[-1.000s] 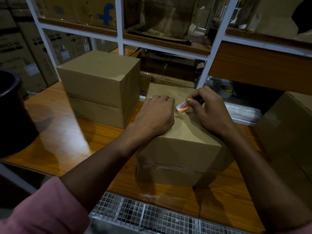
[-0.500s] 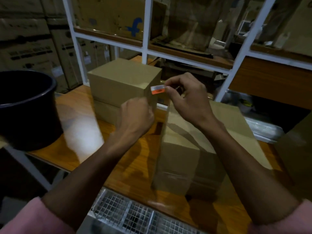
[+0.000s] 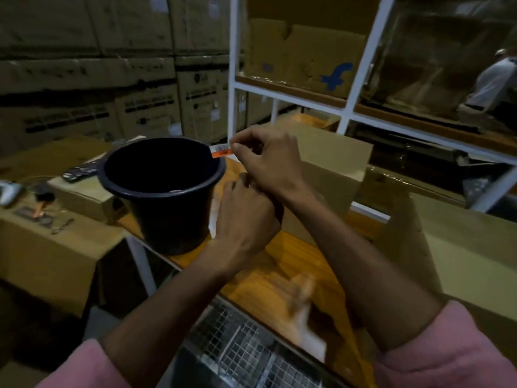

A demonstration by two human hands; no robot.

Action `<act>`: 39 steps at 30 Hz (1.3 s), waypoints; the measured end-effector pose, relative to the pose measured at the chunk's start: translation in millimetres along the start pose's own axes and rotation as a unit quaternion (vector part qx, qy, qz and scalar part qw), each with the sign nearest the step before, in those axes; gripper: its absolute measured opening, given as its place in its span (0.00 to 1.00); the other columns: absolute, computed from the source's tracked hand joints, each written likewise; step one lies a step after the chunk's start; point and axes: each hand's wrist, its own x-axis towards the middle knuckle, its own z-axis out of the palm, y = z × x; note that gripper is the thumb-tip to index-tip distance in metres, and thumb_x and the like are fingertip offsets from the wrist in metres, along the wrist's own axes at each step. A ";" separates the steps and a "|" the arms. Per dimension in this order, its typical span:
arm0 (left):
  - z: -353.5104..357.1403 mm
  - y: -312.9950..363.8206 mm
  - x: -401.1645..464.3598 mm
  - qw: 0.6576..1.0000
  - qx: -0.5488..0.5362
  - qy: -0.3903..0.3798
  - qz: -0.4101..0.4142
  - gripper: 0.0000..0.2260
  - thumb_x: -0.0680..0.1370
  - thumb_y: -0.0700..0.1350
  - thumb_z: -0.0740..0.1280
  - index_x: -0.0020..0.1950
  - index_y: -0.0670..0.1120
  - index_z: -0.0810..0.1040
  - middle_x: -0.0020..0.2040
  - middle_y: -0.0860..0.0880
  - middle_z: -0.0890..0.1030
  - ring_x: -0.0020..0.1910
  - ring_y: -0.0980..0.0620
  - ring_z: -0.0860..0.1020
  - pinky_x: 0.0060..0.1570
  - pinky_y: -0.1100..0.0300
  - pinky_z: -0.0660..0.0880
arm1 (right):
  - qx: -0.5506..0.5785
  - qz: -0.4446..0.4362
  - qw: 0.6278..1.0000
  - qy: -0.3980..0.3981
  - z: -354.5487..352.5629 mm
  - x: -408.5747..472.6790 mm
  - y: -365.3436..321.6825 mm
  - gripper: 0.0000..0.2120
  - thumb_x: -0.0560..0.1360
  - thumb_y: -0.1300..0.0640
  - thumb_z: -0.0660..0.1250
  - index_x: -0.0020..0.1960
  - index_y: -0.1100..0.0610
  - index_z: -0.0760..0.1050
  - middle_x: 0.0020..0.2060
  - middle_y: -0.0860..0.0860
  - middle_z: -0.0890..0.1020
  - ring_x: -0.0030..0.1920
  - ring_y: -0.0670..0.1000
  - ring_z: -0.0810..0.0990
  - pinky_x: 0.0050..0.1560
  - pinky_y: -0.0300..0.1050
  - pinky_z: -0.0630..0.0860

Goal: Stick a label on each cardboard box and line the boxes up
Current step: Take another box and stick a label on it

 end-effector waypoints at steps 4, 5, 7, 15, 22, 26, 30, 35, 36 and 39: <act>-9.5 -47.0 -14.0 0.998 0.007 0.055 -0.021 0.11 0.76 0.47 0.61 0.37 0.45 0.78 0.34 0.45 0.79 0.38 0.45 0.75 0.40 0.50 0.70 | -0.001 0.021 0.999 -0.027 43.1 17.0 4.8 0.04 0.75 0.58 0.74 0.48 0.55 0.86 0.42 0.46 0.86 0.43 0.41 0.82 0.46 0.36 0.78; -11.8 -58.5 -16.1 0.996 0.006 0.081 -0.035 0.11 0.77 0.47 0.61 0.38 0.45 0.77 0.34 0.46 0.77 0.37 0.46 0.73 0.39 0.50 0.69 | -0.003 0.029 0.999 -0.033 52.0 19.6 7.4 0.04 0.75 0.57 0.74 0.48 0.55 0.86 0.42 0.46 0.86 0.43 0.41 0.82 0.47 0.37 0.79; -17.8 -82.4 -17.9 0.989 0.004 0.133 -0.061 0.10 0.78 0.47 0.61 0.40 0.45 0.76 0.35 0.46 0.75 0.37 0.46 0.72 0.39 0.51 0.67 | -0.012 0.046 0.998 -0.047 67.1 23.0 13.9 0.04 0.75 0.57 0.74 0.47 0.55 0.87 0.42 0.46 0.87 0.43 0.42 0.83 0.49 0.43 0.81; -30.4 -150.8 11.8 0.985 0.068 0.038 -0.154 0.15 0.79 0.49 0.69 0.63 0.46 0.76 0.56 0.43 0.78 0.56 0.41 0.73 0.50 0.48 0.69 | -0.028 0.068 0.985 -0.158 92.4 23.2 19.5 0.05 0.75 0.58 0.73 0.50 0.54 0.86 0.46 0.47 0.86 0.46 0.43 0.82 0.50 0.38 0.79; -31.3 -166.8 23.3 0.987 0.077 -0.026 -0.141 0.04 0.80 0.46 0.68 0.50 0.47 0.81 0.43 0.48 0.75 0.50 0.43 0.73 0.45 0.49 0.69 | -0.012 0.052 0.980 -0.192 99.0 23.3 25.6 0.05 0.75 0.56 0.75 0.50 0.53 0.86 0.43 0.43 0.85 0.44 0.37 0.81 0.43 0.26 0.73; -27.8 -169.4 19.0 0.985 0.073 -0.037 -0.149 0.04 0.80 0.45 0.68 0.49 0.47 0.81 0.44 0.47 0.77 0.49 0.44 0.74 0.45 0.49 0.70 | -0.002 0.067 0.981 -0.184 106.0 20.2 31.8 0.05 0.74 0.56 0.75 0.50 0.51 0.85 0.41 0.42 0.84 0.43 0.38 0.81 0.41 0.28 0.72; -25.5 -173.0 15.7 0.987 0.051 -0.031 -0.152 0.08 0.78 0.47 0.71 0.54 0.46 0.77 0.49 0.46 0.78 0.51 0.44 0.74 0.47 0.50 0.71 | 0.003 0.067 0.982 -0.178 108.2 18.5 32.2 0.03 0.74 0.57 0.75 0.46 0.50 0.84 0.40 0.42 0.83 0.44 0.39 0.81 0.43 0.31 0.73; -25.8 -171.8 14.8 0.989 0.036 -0.027 -0.139 0.08 0.78 0.48 0.71 0.55 0.47 0.78 0.50 0.47 0.78 0.52 0.45 0.75 0.50 0.48 0.74 | 0.012 0.059 0.979 -0.197 107.2 19.3 30.8 0.03 0.75 0.57 0.74 0.48 0.51 0.84 0.41 0.42 0.84 0.42 0.38 0.81 0.40 0.27 0.72; -26.1 -171.3 14.9 0.990 0.042 -0.023 -0.134 0.05 0.78 0.47 0.70 0.52 0.47 0.79 0.48 0.47 0.78 0.50 0.45 0.75 0.48 0.49 0.74 | 0.013 0.058 0.978 -0.199 107.2 19.3 31.2 0.03 0.75 0.57 0.75 0.48 0.52 0.84 0.41 0.43 0.84 0.42 0.38 0.81 0.40 0.27 0.72; -26.8 -168.9 15.3 0.989 0.054 -0.020 -0.133 0.03 0.80 0.46 0.69 0.49 0.47 0.80 0.45 0.47 0.79 0.47 0.46 0.74 0.45 0.49 0.74 | 0.017 0.062 0.978 -0.197 107.6 18.2 32.0 0.04 0.76 0.55 0.74 0.50 0.52 0.85 0.41 0.43 0.84 0.43 0.39 0.81 0.41 0.31 0.75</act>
